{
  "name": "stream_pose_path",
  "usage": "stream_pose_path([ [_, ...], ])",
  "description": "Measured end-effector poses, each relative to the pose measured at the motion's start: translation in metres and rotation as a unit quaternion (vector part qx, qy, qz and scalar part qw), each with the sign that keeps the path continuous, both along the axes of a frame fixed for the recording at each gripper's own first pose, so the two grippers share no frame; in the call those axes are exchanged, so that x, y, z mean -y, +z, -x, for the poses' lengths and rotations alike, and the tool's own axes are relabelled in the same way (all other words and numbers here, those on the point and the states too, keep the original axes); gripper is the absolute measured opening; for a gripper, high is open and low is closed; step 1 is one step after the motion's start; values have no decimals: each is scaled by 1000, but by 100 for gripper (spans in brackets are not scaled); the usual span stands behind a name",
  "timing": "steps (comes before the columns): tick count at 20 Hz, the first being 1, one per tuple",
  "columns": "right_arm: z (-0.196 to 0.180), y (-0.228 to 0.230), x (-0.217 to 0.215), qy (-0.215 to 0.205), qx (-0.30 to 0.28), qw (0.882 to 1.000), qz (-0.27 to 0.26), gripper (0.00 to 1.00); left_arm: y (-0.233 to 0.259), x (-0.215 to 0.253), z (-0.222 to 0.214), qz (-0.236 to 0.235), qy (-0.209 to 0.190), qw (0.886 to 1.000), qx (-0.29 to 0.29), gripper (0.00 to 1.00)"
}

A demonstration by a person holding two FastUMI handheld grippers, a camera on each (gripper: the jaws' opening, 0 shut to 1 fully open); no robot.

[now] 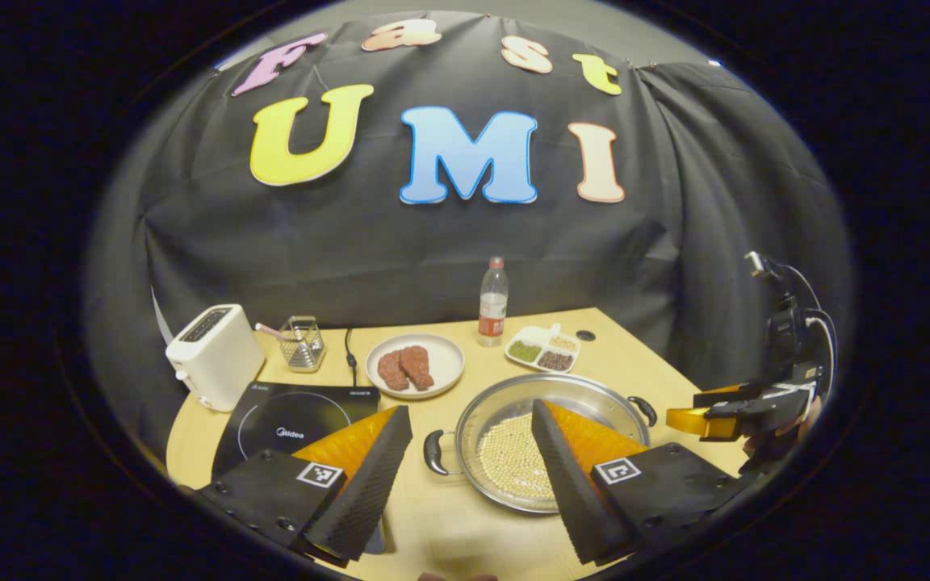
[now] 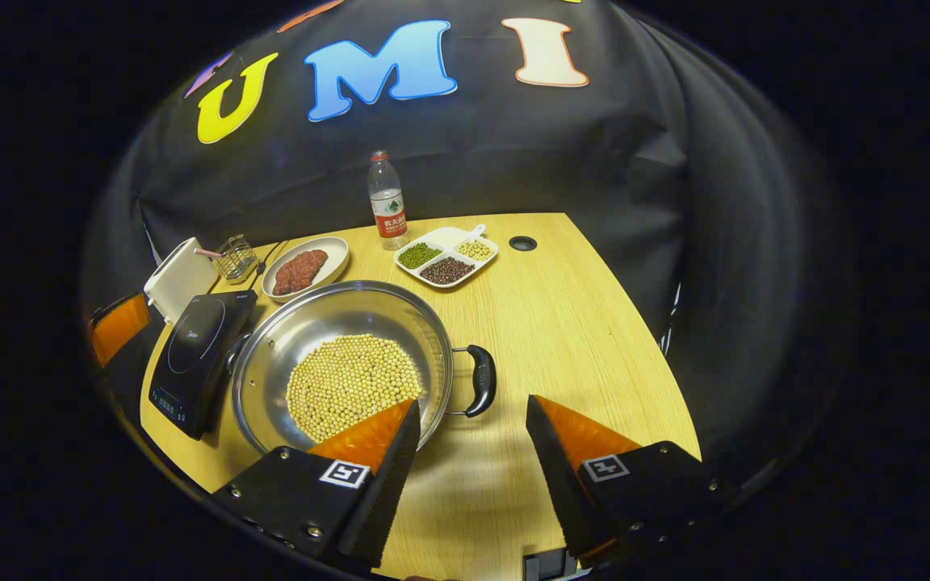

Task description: First push the handle of the pot to place it horizontally, then grasp the pot with both hands and set it on the induction cooktop.

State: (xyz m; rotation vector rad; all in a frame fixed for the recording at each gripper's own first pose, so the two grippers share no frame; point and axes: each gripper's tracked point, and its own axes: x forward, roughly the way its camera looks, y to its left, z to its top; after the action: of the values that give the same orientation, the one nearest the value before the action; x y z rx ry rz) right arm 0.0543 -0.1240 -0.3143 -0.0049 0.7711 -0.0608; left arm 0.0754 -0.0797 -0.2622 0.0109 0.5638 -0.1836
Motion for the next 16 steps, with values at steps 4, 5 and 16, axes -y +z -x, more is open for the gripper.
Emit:
stream_pose_path([
  [4,-17,-11,-5,1,-8,1000,7,81,-56,-8,-18,2,8,998,-62,97],
  [5,-22,-14,-7,1,-8,1000,8,81,-68,-11,-21,-2,11,997,-73,97],
  [16,-62,-51,5,-27,-21,999,29,80,-169,-29,-47,-21,21,989,-148,96],
])
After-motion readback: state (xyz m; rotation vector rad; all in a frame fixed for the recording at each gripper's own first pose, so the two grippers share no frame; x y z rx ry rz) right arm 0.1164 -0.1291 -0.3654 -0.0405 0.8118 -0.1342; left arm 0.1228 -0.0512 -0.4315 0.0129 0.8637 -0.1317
